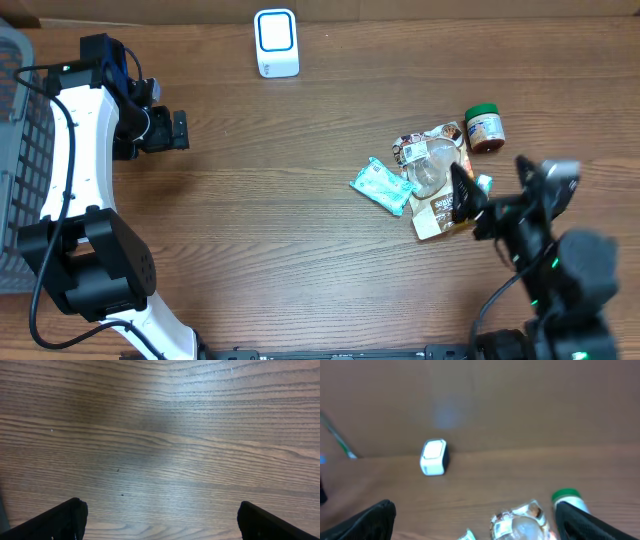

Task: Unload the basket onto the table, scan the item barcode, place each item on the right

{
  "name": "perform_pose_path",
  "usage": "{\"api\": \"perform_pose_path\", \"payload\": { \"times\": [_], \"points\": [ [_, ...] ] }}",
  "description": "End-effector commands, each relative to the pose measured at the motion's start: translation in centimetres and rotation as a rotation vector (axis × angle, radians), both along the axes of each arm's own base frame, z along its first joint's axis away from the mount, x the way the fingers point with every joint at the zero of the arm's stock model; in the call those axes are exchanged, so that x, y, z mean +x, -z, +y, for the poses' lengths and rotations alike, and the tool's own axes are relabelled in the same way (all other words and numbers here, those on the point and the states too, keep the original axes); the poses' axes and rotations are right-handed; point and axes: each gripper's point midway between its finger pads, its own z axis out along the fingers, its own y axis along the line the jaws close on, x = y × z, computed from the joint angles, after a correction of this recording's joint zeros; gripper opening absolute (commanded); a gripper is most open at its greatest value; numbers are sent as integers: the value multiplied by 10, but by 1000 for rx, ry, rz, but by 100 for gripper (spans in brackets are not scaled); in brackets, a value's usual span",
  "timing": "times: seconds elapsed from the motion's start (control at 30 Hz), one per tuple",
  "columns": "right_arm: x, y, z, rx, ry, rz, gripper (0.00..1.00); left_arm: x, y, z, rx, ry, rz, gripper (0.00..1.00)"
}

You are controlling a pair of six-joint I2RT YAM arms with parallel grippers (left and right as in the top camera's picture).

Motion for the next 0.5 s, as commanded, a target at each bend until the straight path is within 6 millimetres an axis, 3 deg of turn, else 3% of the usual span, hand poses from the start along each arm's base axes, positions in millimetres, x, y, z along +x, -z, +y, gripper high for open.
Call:
{"api": "perform_pose_path", "payload": {
  "times": [0.0,0.23,0.47],
  "points": [
    [-10,28,5,-5,-43,-79,100,4,-13,0,10,13,-41,99],
    [-15,91,4,1,-39,-136,100,4,-13,0,9,13,-40,99],
    [-15,126,4,-3,-38,-103,100,4,-13,0,9,13,-40,99]
  ]
}}
